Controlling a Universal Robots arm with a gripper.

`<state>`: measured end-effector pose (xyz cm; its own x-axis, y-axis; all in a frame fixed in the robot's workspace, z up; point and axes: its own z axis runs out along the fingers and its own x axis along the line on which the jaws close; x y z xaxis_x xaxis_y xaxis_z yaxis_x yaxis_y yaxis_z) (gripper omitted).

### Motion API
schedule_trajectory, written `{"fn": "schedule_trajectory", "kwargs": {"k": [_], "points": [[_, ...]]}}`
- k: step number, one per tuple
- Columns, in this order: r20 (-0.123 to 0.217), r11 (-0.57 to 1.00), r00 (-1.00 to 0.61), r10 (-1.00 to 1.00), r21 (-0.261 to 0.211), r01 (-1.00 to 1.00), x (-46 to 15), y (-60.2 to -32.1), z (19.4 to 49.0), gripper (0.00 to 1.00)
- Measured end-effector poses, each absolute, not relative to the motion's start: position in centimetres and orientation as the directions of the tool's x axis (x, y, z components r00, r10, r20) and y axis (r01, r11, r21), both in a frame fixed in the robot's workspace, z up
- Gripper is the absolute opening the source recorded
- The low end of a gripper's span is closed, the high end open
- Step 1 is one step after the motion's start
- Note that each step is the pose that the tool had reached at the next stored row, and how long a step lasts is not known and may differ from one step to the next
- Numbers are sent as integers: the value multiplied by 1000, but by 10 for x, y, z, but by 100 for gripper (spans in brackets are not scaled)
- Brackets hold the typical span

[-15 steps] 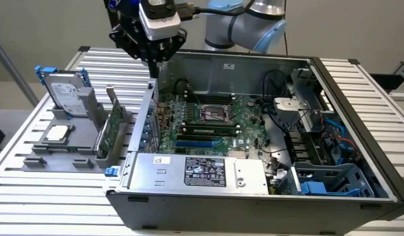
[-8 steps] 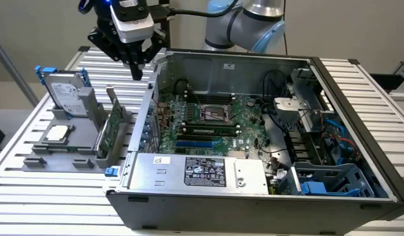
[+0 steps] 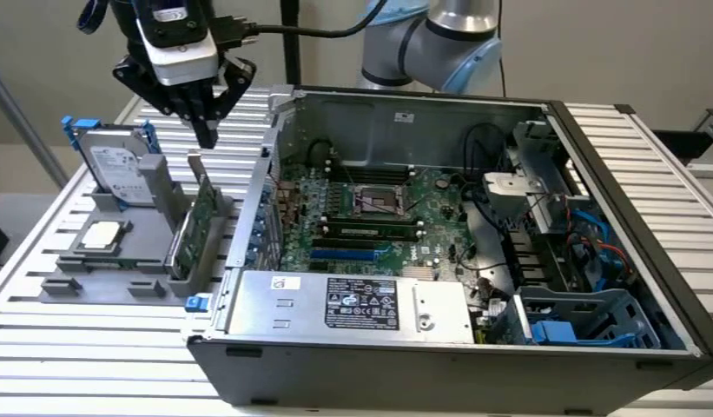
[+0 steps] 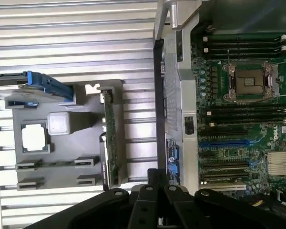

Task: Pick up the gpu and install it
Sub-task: 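Reach for the gpu, then pick up the gpu and move the gpu toward the slot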

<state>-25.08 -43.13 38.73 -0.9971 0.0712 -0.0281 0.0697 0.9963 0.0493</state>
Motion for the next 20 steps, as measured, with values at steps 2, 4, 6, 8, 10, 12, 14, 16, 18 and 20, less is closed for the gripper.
{"fn": "schedule_trajectory", "kwargs": {"k": [2, 4, 6, 8, 10, 12, 14, 16, 18, 20], "points": [[-28, 996, -997, 71, 49, 70, -260, -431, 384, 0], [-28, 996, -997, 71, 49, 70, -269, -431, 381, 0], [-28, 996, -997, 71, 49, 70, -278, -431, 377, 0], [-28, 996, -997, 71, 48, 70, -287, -431, 374, 0], [-28, 996, -997, 71, 47, 70, -296, -431, 371, 0], [-28, 997, -997, 71, 46, 70, -300, -431, 370, 0], [-28, 997, -997, 71, 46, 70, -300, -431, 370, 0], [-28, 997, -997, 71, 46, 70, -300, -431, 370, 0], [-28, 997, -997, 71, 46, 69, -300, -431, 370, 0], [-28, 997, -997, 71, 46, 69, -300, -431, 370, 0]]}}
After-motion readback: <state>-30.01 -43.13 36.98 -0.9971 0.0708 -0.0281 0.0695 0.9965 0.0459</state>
